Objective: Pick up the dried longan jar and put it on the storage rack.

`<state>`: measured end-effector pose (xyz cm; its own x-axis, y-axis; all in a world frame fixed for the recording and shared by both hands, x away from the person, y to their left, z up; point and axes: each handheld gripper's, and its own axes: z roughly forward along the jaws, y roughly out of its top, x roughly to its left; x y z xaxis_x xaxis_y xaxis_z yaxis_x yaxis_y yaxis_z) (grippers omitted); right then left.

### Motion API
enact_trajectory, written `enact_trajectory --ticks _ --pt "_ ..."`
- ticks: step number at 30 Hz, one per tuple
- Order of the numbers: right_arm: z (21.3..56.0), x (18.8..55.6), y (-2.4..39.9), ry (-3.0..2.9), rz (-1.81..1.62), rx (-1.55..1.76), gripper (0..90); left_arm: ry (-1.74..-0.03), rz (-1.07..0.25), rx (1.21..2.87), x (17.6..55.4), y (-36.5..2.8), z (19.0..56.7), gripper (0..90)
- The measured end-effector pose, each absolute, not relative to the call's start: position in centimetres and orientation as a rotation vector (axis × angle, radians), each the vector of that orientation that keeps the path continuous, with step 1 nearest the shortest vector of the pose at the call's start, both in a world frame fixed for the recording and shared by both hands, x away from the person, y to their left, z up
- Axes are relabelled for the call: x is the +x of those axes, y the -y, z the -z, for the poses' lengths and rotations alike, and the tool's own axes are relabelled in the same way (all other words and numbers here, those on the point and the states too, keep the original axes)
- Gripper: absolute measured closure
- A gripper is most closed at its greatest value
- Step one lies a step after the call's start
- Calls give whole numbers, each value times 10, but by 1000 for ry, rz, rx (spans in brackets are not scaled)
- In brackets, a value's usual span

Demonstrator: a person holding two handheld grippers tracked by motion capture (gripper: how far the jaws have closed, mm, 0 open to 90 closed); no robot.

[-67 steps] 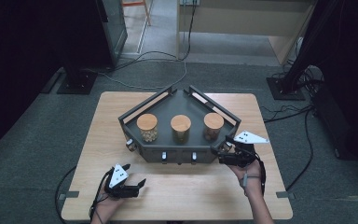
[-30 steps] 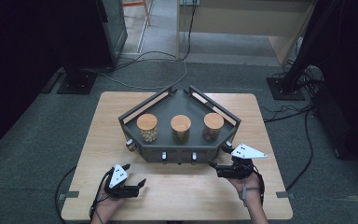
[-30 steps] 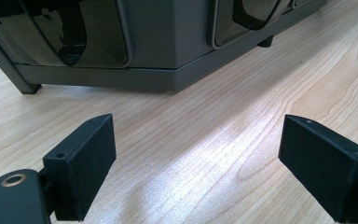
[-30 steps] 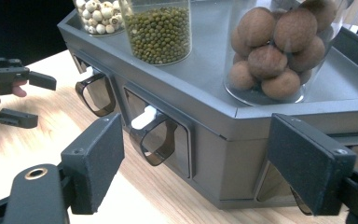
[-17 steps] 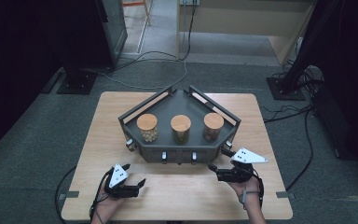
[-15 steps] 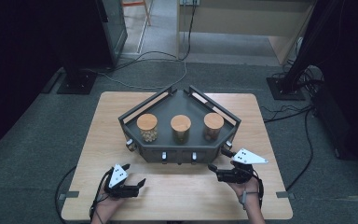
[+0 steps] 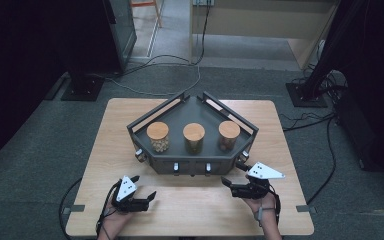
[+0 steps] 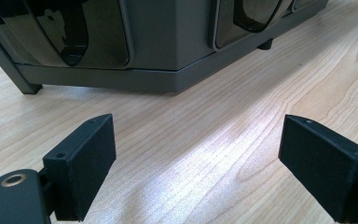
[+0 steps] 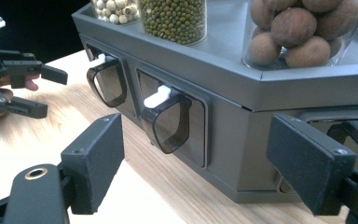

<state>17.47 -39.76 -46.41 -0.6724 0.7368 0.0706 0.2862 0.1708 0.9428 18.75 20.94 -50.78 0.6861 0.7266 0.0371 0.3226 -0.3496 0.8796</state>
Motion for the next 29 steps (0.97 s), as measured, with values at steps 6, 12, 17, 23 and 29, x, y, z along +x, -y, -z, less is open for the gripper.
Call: enact_trajectory --ticks 6,12,17,23,29 --pt "470 174 398 -2048 -1511 957 190 -814 -533 1943 188 -210 508 108" --pt "479 173 399 -2048 -1529 930 190 -811 -532 1938 188 -211 508 108" --pt "481 174 397 -2058 -1516 947 190 -807 -531 1938 188 -211 509 108" --pt "484 175 398 -2062 -1523 958 190 -807 -529 1934 188 -212 509 108" --pt "487 175 399 -2058 -1536 960 190 -808 -527 1934 188 -212 509 108"
